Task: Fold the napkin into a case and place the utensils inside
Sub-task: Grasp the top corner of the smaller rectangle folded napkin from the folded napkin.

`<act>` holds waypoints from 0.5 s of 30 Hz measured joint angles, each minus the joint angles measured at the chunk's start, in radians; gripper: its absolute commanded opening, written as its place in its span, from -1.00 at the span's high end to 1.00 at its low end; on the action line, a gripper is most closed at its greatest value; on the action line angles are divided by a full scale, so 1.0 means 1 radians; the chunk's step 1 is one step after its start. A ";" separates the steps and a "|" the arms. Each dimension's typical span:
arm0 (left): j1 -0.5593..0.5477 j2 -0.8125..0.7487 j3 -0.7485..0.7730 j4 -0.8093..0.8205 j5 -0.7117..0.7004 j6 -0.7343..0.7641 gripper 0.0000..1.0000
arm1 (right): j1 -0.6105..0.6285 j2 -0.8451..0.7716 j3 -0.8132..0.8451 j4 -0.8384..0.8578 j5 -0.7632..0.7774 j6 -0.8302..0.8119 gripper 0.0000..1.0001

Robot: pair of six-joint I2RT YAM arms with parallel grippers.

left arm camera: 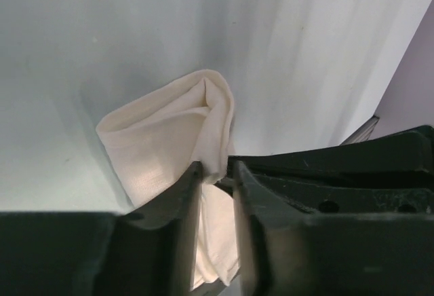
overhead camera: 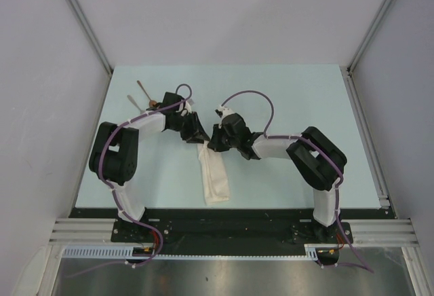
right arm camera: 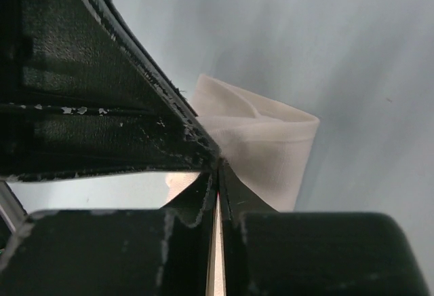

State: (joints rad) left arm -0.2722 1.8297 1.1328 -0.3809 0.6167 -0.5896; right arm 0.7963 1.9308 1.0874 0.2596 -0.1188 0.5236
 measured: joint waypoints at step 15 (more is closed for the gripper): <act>0.004 0.000 -0.003 0.002 -0.024 -0.004 0.75 | -0.007 0.008 0.003 0.036 -0.044 0.033 0.93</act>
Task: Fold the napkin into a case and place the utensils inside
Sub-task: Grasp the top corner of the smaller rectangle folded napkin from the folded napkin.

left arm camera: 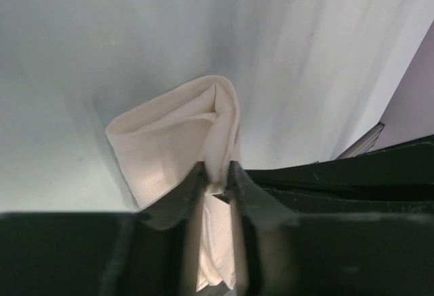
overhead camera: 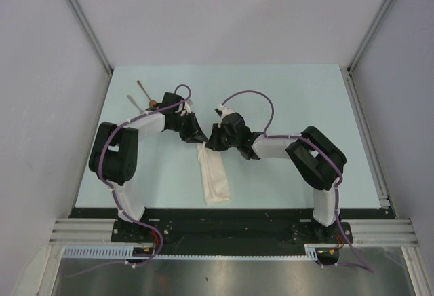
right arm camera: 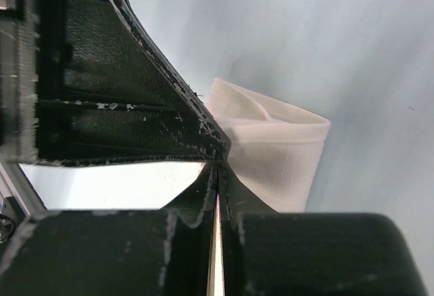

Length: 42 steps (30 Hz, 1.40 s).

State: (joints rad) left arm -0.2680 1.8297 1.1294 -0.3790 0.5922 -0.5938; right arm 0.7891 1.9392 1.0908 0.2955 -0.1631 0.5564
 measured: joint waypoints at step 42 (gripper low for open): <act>0.082 -0.050 -0.121 0.099 0.126 -0.480 1.00 | 0.185 -0.054 0.129 -0.245 0.408 -0.262 0.29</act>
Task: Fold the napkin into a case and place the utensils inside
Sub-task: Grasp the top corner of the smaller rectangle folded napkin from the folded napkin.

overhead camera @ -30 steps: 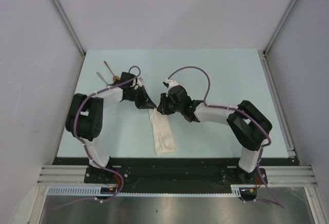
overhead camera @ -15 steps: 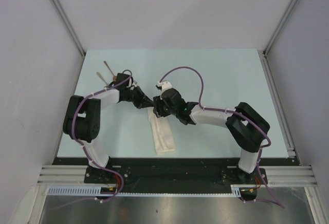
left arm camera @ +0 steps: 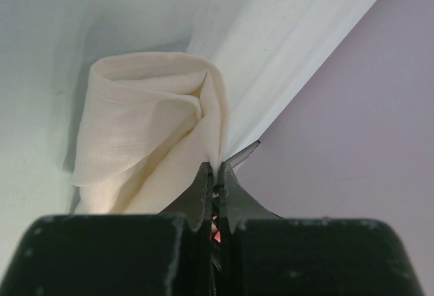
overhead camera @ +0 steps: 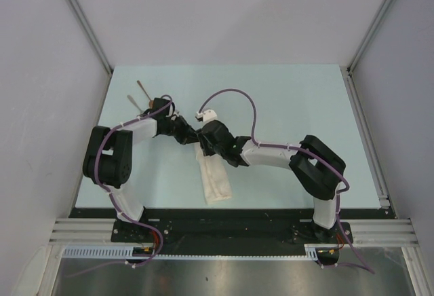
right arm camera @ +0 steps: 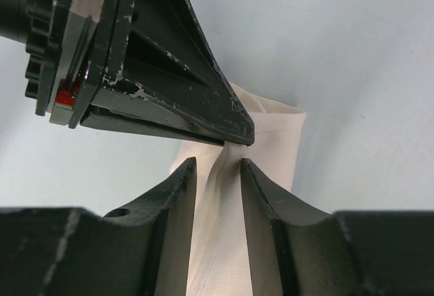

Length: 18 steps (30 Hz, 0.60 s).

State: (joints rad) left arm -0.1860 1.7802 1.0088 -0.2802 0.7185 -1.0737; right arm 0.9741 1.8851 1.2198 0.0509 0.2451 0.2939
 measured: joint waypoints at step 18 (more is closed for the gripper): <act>0.014 0.000 -0.020 -0.009 0.002 -0.009 1.00 | 0.007 0.023 0.007 -0.021 0.055 -0.010 1.00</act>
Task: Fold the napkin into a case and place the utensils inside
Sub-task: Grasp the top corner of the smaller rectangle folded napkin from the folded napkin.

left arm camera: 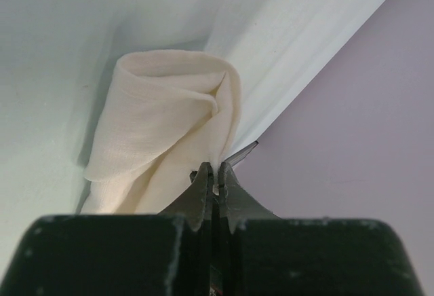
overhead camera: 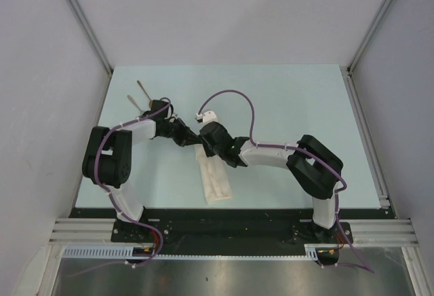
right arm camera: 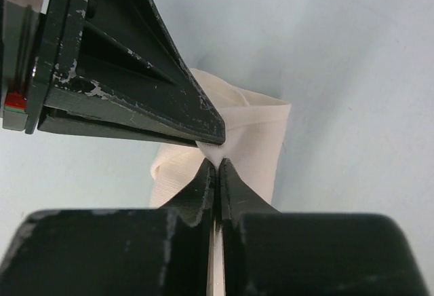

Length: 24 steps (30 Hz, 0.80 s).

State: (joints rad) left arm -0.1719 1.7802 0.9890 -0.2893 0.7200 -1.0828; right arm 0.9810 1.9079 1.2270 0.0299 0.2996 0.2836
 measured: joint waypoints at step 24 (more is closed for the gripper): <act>0.039 -0.138 -0.014 -0.081 -0.181 0.269 0.46 | -0.005 0.000 0.000 -0.003 -0.070 -0.042 1.00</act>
State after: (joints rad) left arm -0.1329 1.6424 0.9752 -0.3706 0.5392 -0.8135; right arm 0.9756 1.9083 1.2274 0.0265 0.2295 0.2413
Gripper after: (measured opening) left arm 0.442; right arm 0.020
